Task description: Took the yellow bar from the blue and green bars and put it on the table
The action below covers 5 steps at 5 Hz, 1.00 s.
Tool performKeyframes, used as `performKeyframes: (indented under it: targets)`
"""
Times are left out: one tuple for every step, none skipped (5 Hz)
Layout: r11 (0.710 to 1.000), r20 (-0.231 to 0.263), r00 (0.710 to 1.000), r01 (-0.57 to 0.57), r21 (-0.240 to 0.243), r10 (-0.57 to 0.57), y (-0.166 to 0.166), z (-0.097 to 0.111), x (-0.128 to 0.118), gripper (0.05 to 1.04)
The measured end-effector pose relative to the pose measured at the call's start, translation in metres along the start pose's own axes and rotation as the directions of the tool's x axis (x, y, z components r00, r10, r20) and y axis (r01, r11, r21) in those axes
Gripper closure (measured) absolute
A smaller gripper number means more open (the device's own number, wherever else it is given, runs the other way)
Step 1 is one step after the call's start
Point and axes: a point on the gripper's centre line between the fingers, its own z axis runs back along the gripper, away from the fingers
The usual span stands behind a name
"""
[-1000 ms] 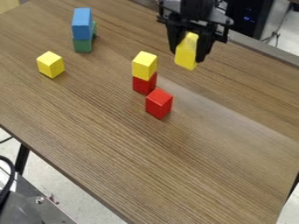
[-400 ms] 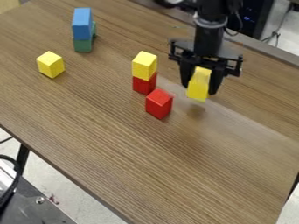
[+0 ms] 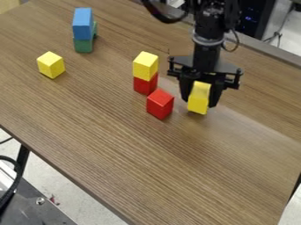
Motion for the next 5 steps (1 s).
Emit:
performKeyframes:
  targets:
    - [1.0, 0.001, 1.0, 0.022, -0.001, -0.022, -0.0007, -0.0036, -0.0031, 0.511]
    - [0.997, 0.007, 0.997, 0.074, -0.003, -0.074, -0.0019, -0.007, -0.0061, 0.511]
    - [0.992, 0.01, 0.992, 0.126, 0.01, -0.126, -0.0026, -0.0071, -0.0065, 0.511]
    - [0.985, 0.015, 0.985, 0.174, 0.008, -0.174, -0.0037, -0.0076, -0.0065, 0.511]
    - [0.971, 0.019, 0.971, 0.24, 0.017, -0.24, -0.0029, -0.0086, -0.0062, 0.431]
